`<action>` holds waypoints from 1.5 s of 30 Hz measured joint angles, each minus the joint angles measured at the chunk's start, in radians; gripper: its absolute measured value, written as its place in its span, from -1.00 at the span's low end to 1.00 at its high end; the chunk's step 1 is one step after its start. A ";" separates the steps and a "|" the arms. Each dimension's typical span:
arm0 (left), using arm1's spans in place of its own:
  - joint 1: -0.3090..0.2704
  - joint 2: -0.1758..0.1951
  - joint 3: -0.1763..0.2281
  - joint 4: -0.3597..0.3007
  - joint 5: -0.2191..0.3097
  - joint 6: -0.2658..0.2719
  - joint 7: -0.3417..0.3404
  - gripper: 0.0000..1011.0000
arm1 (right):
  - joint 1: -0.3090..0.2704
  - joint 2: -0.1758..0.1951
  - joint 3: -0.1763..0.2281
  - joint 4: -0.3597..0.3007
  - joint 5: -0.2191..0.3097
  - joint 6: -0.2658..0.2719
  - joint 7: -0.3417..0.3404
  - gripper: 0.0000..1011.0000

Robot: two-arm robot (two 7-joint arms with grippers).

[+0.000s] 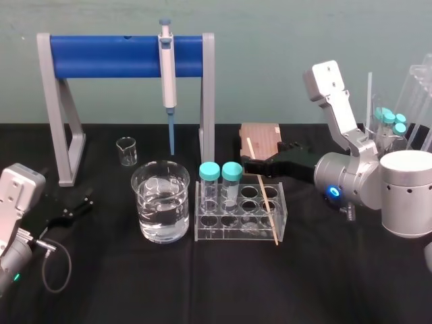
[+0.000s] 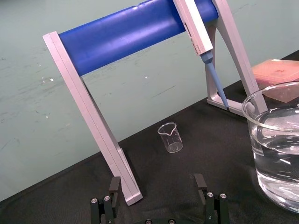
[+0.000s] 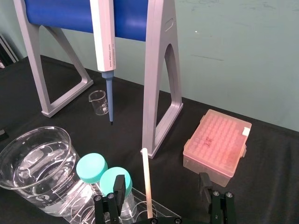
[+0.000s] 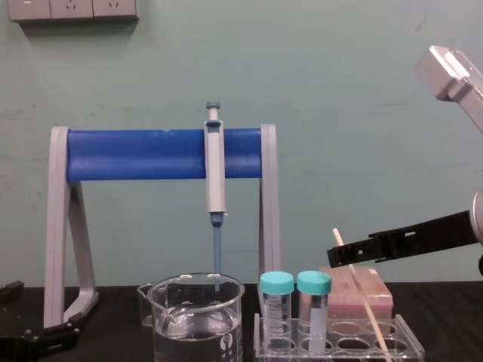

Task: Hold the thermometer with one hand and immerse one end into the beaker, then reinsert it into the test tube rack.

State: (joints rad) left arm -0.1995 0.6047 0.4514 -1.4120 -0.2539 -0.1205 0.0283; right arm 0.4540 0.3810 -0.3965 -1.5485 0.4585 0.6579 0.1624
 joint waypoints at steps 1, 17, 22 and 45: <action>0.000 0.000 0.000 0.000 0.000 0.000 0.000 0.99 | -0.001 -0.001 0.000 0.001 -0.002 -0.001 0.002 0.98; 0.000 0.000 0.000 0.000 0.000 0.000 0.000 0.99 | -0.005 -0.025 0.018 0.022 -0.040 0.002 0.012 0.98; 0.000 0.000 0.000 0.000 0.000 0.000 0.000 0.99 | -0.006 -0.031 0.026 0.029 -0.051 -0.004 0.017 0.98; 0.000 0.000 0.000 0.000 0.000 0.000 0.000 0.99 | -0.005 -0.048 0.040 0.050 -0.080 -0.022 0.039 0.98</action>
State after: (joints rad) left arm -0.1996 0.6047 0.4514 -1.4120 -0.2539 -0.1205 0.0283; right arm 0.4491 0.3326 -0.3568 -1.4981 0.3780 0.6362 0.2015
